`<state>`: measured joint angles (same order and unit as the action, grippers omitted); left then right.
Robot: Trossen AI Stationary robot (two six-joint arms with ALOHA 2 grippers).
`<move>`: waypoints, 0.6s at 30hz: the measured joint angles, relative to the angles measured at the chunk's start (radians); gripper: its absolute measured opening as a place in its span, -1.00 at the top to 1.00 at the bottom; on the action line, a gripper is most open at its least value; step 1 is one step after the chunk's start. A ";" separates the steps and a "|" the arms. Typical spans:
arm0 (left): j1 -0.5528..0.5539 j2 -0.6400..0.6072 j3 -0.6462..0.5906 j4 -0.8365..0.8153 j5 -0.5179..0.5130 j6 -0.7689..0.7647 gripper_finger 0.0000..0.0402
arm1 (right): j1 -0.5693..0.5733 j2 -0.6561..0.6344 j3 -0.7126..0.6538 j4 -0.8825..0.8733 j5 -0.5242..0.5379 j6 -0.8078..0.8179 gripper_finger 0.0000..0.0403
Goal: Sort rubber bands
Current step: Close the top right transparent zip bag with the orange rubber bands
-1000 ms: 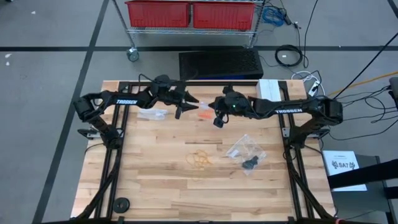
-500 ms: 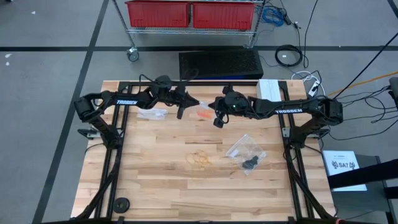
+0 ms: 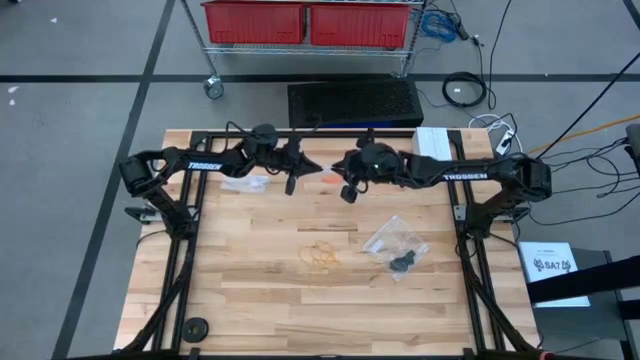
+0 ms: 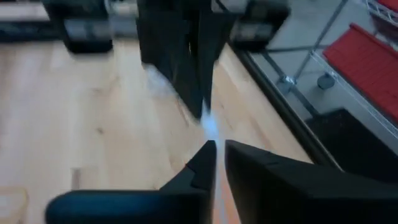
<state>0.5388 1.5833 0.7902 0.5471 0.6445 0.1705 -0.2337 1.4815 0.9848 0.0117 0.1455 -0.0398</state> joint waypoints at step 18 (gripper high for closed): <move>0.000 0.000 0.000 -0.031 -0.002 0.021 1.00 | -0.062 0.065 0.104 -0.092 -0.208 -0.051 0.42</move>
<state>0.5388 1.5833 0.7902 0.5166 0.6423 0.1917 -0.2955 1.5467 1.0893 -0.0804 -0.0624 -0.0906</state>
